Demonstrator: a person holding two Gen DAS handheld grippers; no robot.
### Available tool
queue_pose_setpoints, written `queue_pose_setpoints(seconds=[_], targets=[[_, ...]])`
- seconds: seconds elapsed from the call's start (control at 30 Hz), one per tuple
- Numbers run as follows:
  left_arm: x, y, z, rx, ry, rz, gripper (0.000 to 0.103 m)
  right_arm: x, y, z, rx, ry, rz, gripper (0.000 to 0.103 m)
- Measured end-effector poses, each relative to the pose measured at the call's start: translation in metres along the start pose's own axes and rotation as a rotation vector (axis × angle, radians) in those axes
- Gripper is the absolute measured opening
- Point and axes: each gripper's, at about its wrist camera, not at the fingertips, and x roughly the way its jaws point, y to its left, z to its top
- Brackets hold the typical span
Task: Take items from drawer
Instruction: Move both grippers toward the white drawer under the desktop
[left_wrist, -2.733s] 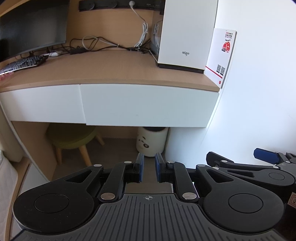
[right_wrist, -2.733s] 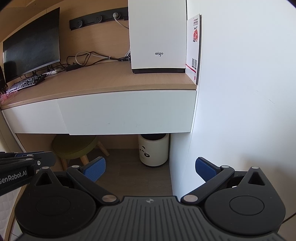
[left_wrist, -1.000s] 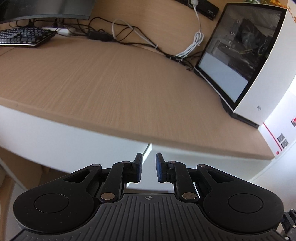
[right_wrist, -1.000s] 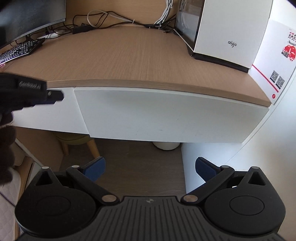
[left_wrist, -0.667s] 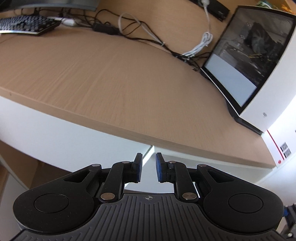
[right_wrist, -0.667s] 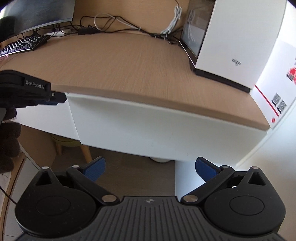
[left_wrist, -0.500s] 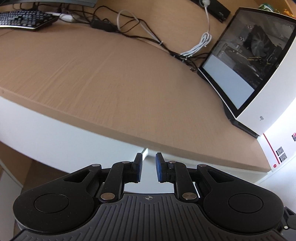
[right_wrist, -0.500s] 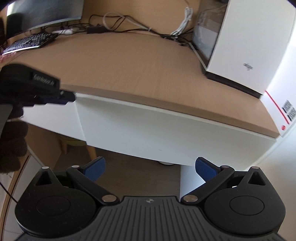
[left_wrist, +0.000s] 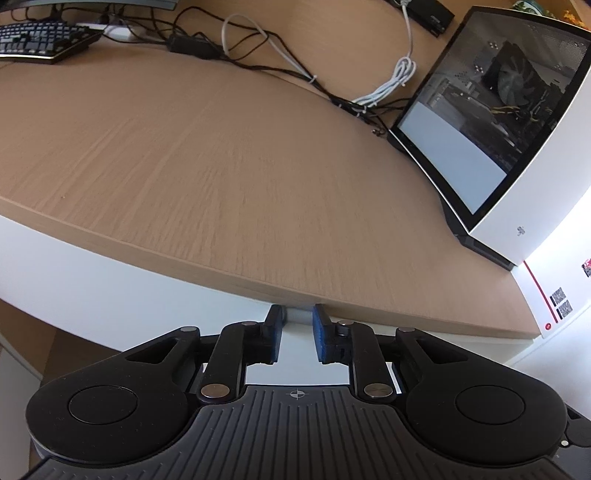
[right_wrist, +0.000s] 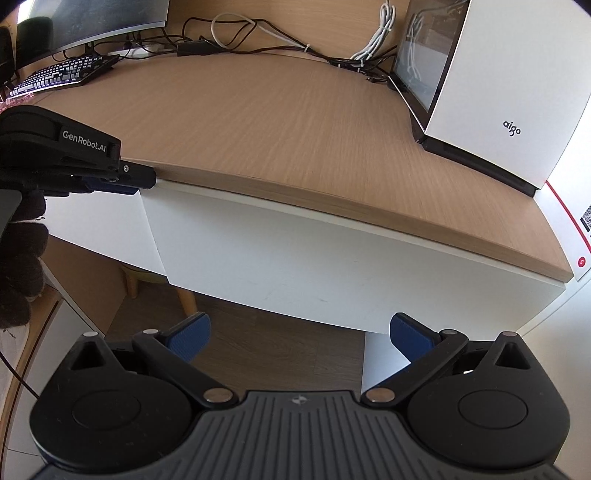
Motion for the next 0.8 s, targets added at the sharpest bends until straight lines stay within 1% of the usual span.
queue_pose_setpoints(seconds=[0.17,0.6,0.8], targets=[[0.002,0.003,0.001,-0.024,0.019,-0.019,0.026,0.001,-0.001,-0.002,0.006,0.007,-0.002,0.103],[0.002,0.000,0.000,0.023,0.031,-0.033,0.027,0.005,-0.009,-0.002,0.039,0.009,-0.020,0.103],[0.001,0.000,-0.001,0.031,0.034,-0.035,0.027,0.008,-0.012,0.007,0.060,-0.006,-0.019,0.103]])
